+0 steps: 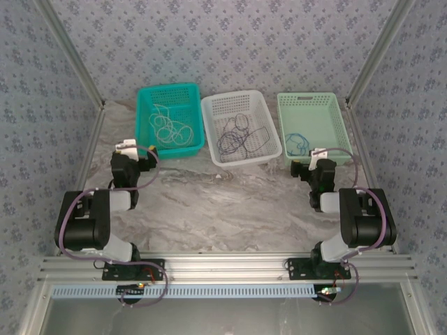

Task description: Untangle the cables

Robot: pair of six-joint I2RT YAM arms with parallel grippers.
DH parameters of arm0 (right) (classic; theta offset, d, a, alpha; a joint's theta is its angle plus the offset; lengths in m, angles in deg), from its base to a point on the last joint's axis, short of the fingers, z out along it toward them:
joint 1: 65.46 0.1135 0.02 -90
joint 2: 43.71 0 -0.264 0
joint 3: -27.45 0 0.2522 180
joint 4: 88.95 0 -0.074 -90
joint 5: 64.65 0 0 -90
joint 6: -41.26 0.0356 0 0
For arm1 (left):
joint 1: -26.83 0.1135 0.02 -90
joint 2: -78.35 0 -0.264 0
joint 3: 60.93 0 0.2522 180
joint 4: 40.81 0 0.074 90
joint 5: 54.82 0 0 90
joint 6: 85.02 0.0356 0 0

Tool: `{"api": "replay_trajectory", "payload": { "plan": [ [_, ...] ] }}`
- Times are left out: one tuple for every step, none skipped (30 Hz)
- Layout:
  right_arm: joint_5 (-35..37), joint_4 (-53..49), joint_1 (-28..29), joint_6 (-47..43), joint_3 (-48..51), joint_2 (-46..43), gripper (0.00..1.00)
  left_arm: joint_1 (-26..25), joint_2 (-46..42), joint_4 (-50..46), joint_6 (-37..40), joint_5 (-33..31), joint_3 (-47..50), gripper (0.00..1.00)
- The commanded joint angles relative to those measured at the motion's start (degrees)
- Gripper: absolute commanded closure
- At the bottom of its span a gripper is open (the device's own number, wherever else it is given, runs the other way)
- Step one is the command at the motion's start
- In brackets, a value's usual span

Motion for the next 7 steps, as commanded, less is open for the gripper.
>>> {"api": "replay_trajectory", "payload": {
  "plan": [
    [-0.57,0.71,-0.41,-0.28,-1.37,0.16,0.00,0.10,1.50,-6.51,1.45,-1.91,0.42,0.01],
    [-0.42,0.63,-0.32,-0.26,-1.37,0.19,0.00,0.10,1.48,-6.51,1.48,-1.92,0.41,0.00],
    [-0.34,0.60,-0.17,-0.36,-1.37,0.23,0.00,0.05,1.55,-6.50,1.51,-1.95,0.43,0.01],
    [-0.36,0.67,-0.19,-0.37,-1.40,0.20,0.00,0.10,1.53,-6.46,1.47,-1.91,0.43,0.01],
    [-0.31,0.71,-0.19,-0.38,-1.33,0.19,0.00,0.06,1.49,-6.48,1.49,-1.92,0.41,0.01],
    [-0.37,0.69,-0.27,-0.37,-1.31,0.16,0.00,0.03,1.52,-6.51,1.47,-1.93,0.41,0.01],
    [-0.39,0.71,-0.25,-0.30,-1.37,0.15,0.00,0.05,1.53,-6.50,1.52,-1.92,0.42,0.01]
  ]
}}
